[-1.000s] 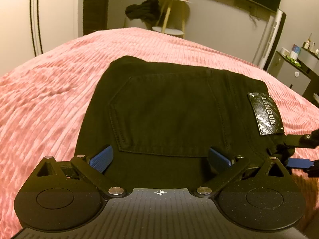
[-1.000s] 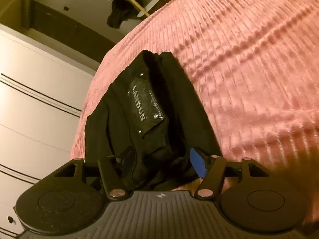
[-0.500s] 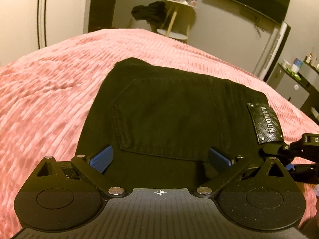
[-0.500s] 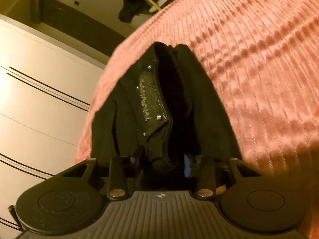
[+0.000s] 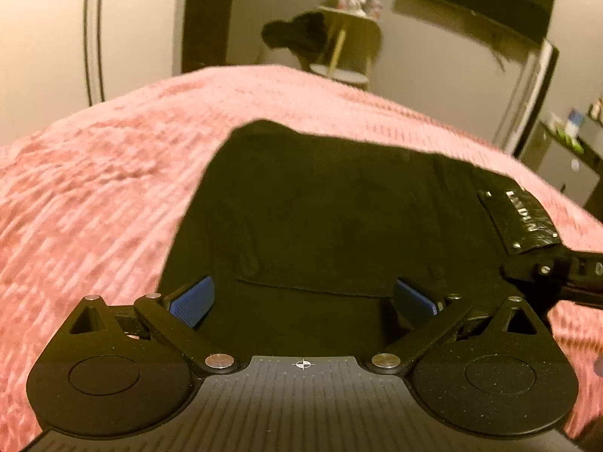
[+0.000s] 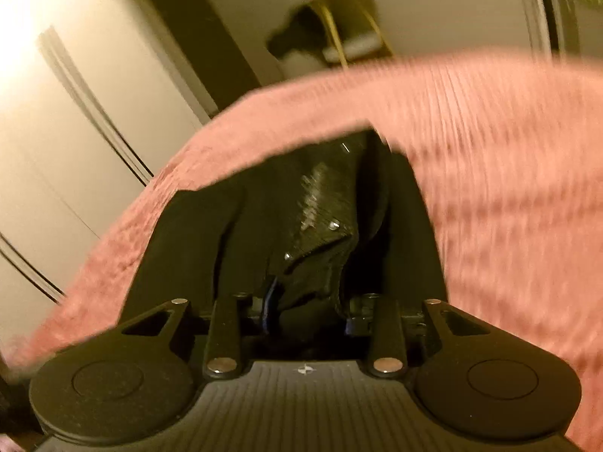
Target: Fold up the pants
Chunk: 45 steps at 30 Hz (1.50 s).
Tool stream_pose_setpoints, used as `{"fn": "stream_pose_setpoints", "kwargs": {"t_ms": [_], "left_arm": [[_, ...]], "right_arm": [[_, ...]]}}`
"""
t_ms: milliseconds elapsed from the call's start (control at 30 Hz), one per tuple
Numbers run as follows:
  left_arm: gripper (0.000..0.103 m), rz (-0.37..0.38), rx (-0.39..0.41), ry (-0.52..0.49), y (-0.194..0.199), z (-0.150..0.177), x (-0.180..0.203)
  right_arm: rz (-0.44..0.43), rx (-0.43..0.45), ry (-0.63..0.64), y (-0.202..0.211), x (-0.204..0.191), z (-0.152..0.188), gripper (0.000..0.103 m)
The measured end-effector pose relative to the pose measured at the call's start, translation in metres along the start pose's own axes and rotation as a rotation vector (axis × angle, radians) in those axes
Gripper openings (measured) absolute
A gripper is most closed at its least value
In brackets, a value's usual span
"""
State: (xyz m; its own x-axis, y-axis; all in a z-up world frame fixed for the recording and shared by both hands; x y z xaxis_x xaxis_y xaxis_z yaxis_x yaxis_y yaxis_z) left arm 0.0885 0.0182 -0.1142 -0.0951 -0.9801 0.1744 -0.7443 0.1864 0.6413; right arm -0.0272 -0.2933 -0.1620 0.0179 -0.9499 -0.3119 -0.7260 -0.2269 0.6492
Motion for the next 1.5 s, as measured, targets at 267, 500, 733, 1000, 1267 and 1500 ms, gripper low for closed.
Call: {"fn": "stream_pose_setpoints", "kwargs": {"t_ms": [267,500,733,1000,1267,1500], "left_arm": [[0.103,-0.096,-0.035,0.139,-0.010,-0.004,-0.029],[0.103,-0.089,-0.104,0.121,-0.025,0.000,-0.027],[0.103,-0.107,-0.044,0.067,-0.020,-0.002,-0.019],[0.103,-0.119,-0.059,0.054,-0.026,0.001,-0.018],[0.103,-0.148,0.109,0.018,-0.008,-0.026,-0.020],[0.103,-0.144,0.054,0.042,-0.060,-0.051,-0.028]], "right_arm": [[0.147,-0.114,-0.051,-0.012,0.041,0.010,0.038],[0.222,-0.044,-0.047,0.012,0.049,-0.005,0.061],[0.209,0.100,0.046,0.030,0.028,-0.024,0.045],[0.194,0.135,0.221,-0.018,-0.018,-0.053,0.031],[0.284,0.097,0.385,-0.070,0.004,-0.027,0.027],[0.236,0.113,0.337,-0.070,0.013,-0.027,0.027]]}}
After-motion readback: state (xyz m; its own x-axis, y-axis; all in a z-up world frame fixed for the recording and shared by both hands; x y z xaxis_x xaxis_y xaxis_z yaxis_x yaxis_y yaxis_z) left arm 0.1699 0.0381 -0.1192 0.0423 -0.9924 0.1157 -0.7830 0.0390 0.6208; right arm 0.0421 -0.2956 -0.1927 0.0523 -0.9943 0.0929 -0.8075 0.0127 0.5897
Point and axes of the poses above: each gripper's, at about its wrist camera, not at the fingertips, and y roughly against the way its jaws point, x to its right, z to its underside, the point moved 6 cm from there along -y, roughly the way its jaws point, and after that the axes turned 1 degree about z, right-handed, at the moved point
